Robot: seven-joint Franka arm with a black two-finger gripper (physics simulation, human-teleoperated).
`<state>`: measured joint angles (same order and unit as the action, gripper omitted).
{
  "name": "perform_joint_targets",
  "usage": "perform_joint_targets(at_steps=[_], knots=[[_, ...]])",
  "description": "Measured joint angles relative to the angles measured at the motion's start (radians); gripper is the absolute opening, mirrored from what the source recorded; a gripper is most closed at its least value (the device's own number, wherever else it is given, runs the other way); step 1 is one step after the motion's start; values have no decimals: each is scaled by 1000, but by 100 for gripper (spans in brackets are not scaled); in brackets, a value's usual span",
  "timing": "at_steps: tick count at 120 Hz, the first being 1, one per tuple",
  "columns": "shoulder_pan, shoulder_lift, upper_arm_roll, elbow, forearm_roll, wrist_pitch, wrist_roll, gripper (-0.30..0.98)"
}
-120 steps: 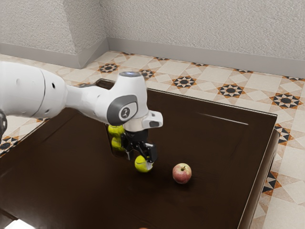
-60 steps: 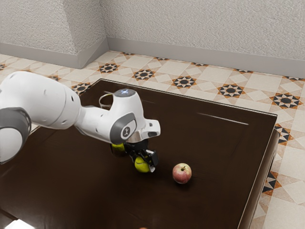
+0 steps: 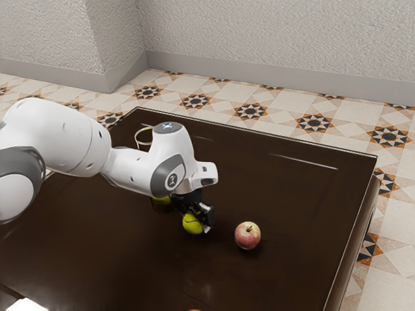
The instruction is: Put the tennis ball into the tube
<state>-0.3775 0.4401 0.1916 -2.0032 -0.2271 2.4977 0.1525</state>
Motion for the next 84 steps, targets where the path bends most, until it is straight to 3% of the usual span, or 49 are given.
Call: perform_joint_targets(at_steps=[34, 56, 71, 84], knots=[[1, -64, 18, 21, 10, -21, -2, 39], [0, -154, 78, 199, 58, -206, 0, 39], [2, -162, 107, 396, 106, -343, 1, 39], [32, -161, 143, 461, 124, -427, 5, 39]])
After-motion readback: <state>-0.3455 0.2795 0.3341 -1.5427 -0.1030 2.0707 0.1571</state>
